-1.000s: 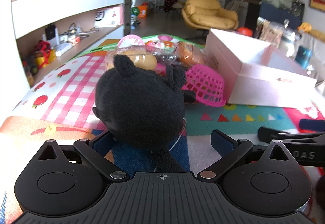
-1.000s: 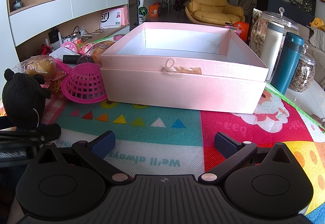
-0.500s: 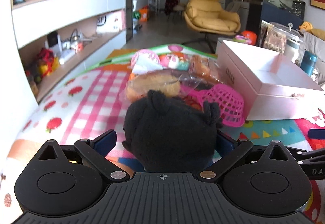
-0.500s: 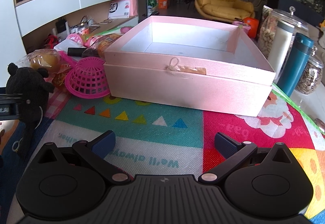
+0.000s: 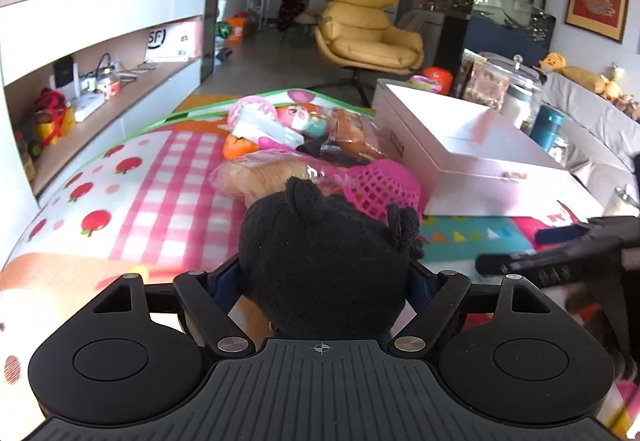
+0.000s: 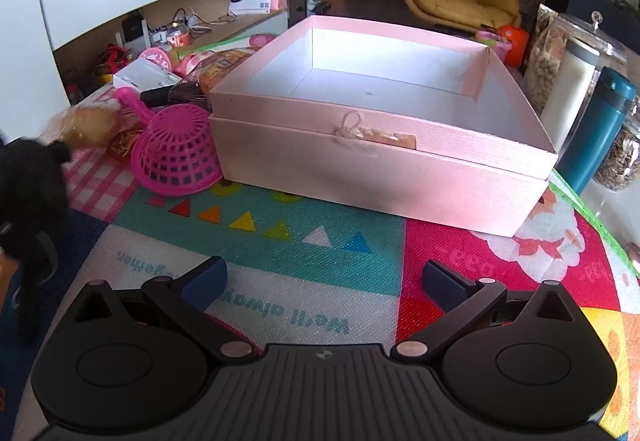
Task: Organize objects
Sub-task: 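Grasp the black plush toy with the left tool while the right tool grasps a wrapped bread bun, then drop the plush toy into the pink box with the left tool while the right tool places the bread inside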
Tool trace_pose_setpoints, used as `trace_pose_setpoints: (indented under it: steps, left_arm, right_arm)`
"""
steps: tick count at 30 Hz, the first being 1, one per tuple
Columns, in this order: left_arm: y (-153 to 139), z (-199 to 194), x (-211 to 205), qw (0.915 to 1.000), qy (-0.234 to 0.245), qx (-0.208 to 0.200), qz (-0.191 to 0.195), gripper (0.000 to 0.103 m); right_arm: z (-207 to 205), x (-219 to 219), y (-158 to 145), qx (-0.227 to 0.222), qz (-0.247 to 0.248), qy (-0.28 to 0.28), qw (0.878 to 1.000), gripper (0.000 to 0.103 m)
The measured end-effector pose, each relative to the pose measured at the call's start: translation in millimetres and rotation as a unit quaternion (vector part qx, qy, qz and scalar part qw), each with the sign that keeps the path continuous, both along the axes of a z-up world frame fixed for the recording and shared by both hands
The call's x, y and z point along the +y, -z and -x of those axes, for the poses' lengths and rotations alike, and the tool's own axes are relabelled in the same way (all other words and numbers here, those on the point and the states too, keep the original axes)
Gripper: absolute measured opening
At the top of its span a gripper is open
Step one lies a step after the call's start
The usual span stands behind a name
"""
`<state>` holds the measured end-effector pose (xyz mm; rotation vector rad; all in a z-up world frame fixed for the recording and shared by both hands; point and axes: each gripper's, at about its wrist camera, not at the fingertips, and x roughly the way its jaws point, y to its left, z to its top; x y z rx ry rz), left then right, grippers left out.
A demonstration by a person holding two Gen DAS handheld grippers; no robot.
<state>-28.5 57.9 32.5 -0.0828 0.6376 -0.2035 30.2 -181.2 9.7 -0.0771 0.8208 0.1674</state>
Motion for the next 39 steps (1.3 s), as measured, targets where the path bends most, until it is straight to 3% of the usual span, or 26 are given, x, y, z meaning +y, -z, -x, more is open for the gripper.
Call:
trace_pose_setpoints:
  steps: [4, 6, 11, 14, 17, 21, 23, 25, 28, 32, 39]
  left_arm:
    - [-8, 11, 18, 0.9998, -0.01, -0.008, 0.011, 0.084]
    - [-15, 17, 30, 0.9996, -0.019, -0.017, 0.015, 0.084]
    - [-33, 25, 69, 0.9972, -0.054, -0.033, 0.039, 0.084]
    - [-42, 28, 88, 0.9954, -0.068, -0.037, 0.056, 0.084]
    - [-48, 30, 99, 0.9939, -0.08, -0.048, 0.059, 0.084]
    - [-51, 30, 110, 0.9921, -0.096, -0.051, 0.061, 0.084]
    - [-51, 31, 110, 0.9921, -0.099, -0.047, 0.061, 0.084]
    - [-51, 32, 108, 0.9925, -0.096, -0.044, 0.061, 0.084]
    - [-50, 37, 99, 0.9946, -0.076, -0.04, 0.058, 0.084]
    - [-49, 35, 69, 0.9984, -0.015, -0.016, 0.053, 0.084]
    - [-74, 0, -24, 0.993, 0.104, -0.026, 0.05, 0.084]
  right_arm:
    - [-6, 7, -6, 0.015, 0.008, 0.009, 1.0, 0.103]
    - [-1, 17, -11, 0.007, -0.01, -0.023, 1.0, 0.103]
    - [27, 80, -37, -0.092, -0.011, -0.143, 0.985, 0.103]
    - [24, 127, -40, -0.119, 0.007, -0.195, 0.973, 0.102]
    - [8, 168, -35, -0.13, 0.021, -0.218, 0.967, 0.088]
    - [-20, 197, -20, -0.11, 0.048, -0.224, 0.967, 0.083]
    - [-27, 204, -13, -0.088, 0.057, -0.24, 0.965, 0.071]
    - [-20, 198, -17, -0.083, 0.056, -0.241, 0.965, 0.062]
    - [2, 176, -37, -0.078, 0.02, -0.246, 0.966, 0.061]
    - [53, 117, -64, -0.114, 0.013, -0.23, 0.966, 0.061]
    - [111, 7, -86, -0.162, 0.021, -0.113, 0.98, 0.061]
